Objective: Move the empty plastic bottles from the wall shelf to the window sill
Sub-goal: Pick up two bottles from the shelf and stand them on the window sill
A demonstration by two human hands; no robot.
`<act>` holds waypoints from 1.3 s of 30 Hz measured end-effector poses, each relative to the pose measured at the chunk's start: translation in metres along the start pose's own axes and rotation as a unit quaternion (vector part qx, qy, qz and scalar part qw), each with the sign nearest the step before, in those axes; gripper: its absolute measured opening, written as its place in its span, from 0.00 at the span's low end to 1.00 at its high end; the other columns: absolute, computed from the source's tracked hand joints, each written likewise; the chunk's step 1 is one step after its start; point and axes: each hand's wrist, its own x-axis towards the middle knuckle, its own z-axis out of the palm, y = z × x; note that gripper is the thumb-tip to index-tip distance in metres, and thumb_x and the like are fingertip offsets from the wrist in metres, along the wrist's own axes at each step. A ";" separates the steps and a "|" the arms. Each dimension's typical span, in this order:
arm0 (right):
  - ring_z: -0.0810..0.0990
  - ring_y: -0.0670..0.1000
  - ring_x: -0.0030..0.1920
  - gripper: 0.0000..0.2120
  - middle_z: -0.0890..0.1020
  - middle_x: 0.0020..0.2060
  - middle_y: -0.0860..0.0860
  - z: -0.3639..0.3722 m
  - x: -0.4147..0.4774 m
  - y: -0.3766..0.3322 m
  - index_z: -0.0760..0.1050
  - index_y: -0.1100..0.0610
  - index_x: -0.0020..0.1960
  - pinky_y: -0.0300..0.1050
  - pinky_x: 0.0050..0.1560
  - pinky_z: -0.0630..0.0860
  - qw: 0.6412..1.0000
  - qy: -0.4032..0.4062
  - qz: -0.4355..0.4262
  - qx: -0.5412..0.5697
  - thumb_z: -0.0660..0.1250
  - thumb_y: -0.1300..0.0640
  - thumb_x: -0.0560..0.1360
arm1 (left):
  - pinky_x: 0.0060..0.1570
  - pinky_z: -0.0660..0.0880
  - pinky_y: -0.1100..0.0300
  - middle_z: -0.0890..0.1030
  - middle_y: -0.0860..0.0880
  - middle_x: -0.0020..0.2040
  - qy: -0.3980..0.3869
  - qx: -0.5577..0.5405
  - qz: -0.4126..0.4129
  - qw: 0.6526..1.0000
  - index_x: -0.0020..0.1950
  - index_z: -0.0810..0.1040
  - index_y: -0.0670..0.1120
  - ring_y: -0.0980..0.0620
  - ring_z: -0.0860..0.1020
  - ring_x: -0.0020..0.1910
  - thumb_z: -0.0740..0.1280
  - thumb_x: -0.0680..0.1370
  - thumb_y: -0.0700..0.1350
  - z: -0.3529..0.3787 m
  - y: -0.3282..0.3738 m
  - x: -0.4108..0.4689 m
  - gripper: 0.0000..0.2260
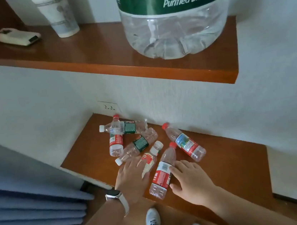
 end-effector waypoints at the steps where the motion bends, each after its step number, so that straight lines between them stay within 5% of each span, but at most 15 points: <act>1: 0.73 0.52 0.68 0.27 0.74 0.68 0.48 0.002 0.003 0.000 0.62 0.47 0.71 0.50 0.67 0.69 1.000 -0.010 0.001 0.004 0.57 0.36 0.77 | 0.74 0.59 0.49 0.64 0.54 0.78 -0.011 -0.012 -0.001 1.000 0.76 0.64 0.57 0.50 0.60 0.78 0.57 0.82 0.58 0.002 -0.002 0.004 0.22; 6: 0.75 0.50 0.66 0.27 0.75 0.67 0.46 0.014 0.017 -0.007 0.64 0.47 0.70 0.47 0.65 0.72 0.999 0.003 0.044 0.031 0.59 0.36 0.76 | 0.73 0.63 0.52 0.65 0.53 0.77 -0.041 -0.051 -0.014 0.998 0.76 0.64 0.55 0.50 0.63 0.76 0.58 0.82 0.58 0.023 -0.015 0.029 0.22; 13: 0.71 0.49 0.67 0.34 0.70 0.70 0.47 0.031 0.052 -0.032 0.56 0.49 0.76 0.47 0.63 0.74 0.968 -0.072 0.213 0.106 0.59 0.35 0.77 | 0.66 0.73 0.50 0.70 0.52 0.75 -0.090 -0.165 -0.036 0.981 0.75 0.65 0.54 0.49 0.70 0.71 0.61 0.79 0.60 0.050 -0.041 0.066 0.25; 21: 0.69 0.53 0.71 0.40 0.67 0.74 0.49 0.056 0.090 -0.050 0.52 0.51 0.78 0.54 0.69 0.70 0.822 -0.097 0.471 0.305 0.65 0.36 0.74 | 0.56 0.79 0.51 0.78 0.52 0.64 -0.166 -0.204 0.020 0.965 0.70 0.66 0.53 0.50 0.78 0.60 0.66 0.72 0.65 0.067 -0.056 0.098 0.31; 25: 0.71 0.53 0.68 0.30 0.68 0.70 0.52 0.059 0.100 -0.054 0.60 0.53 0.74 0.49 0.66 0.72 0.803 -0.125 0.487 0.320 0.66 0.46 0.78 | 0.53 0.80 0.51 0.78 0.54 0.59 -0.230 -0.228 -0.008 0.946 0.65 0.67 0.54 0.51 0.80 0.55 0.71 0.69 0.66 0.070 -0.057 0.102 0.31; 28: 0.76 0.50 0.57 0.34 0.73 0.64 0.51 0.062 0.104 -0.054 0.60 0.54 0.72 0.44 0.54 0.77 0.746 -0.057 0.544 0.380 0.71 0.44 0.73 | 0.53 0.80 0.51 0.79 0.53 0.58 -0.255 -0.245 -0.019 0.935 0.63 0.68 0.54 0.51 0.81 0.54 0.72 0.67 0.67 0.072 -0.059 0.107 0.31; 32: 0.78 0.52 0.58 0.34 0.75 0.63 0.52 0.067 0.104 -0.053 0.62 0.55 0.71 0.46 0.54 0.77 0.736 -0.040 0.553 0.388 0.72 0.43 0.72 | 0.54 0.80 0.48 0.80 0.52 0.56 -0.266 -0.260 -0.018 0.928 0.62 0.69 0.54 0.51 0.81 0.52 0.73 0.66 0.66 0.072 -0.060 0.111 0.31; 36: 0.79 0.46 0.47 0.30 0.78 0.52 0.48 0.069 0.096 -0.053 0.66 0.55 0.68 0.37 0.37 0.74 0.726 -0.019 0.543 0.422 0.72 0.46 0.72 | 0.52 0.80 0.49 0.80 0.53 0.52 -0.268 -0.284 -0.024 0.920 0.59 0.71 0.53 0.52 0.81 0.49 0.74 0.67 0.63 0.071 -0.061 0.109 0.26; 39: 0.79 0.43 0.44 0.28 0.78 0.48 0.44 0.064 0.090 -0.052 0.66 0.53 0.67 0.36 0.35 0.74 0.729 -0.006 0.522 0.443 0.72 0.47 0.73 | 0.51 0.81 0.51 0.81 0.55 0.51 -0.262 -0.319 -0.026 0.910 0.58 0.72 0.55 0.55 0.81 0.47 0.74 0.67 0.62 0.068 -0.062 0.103 0.25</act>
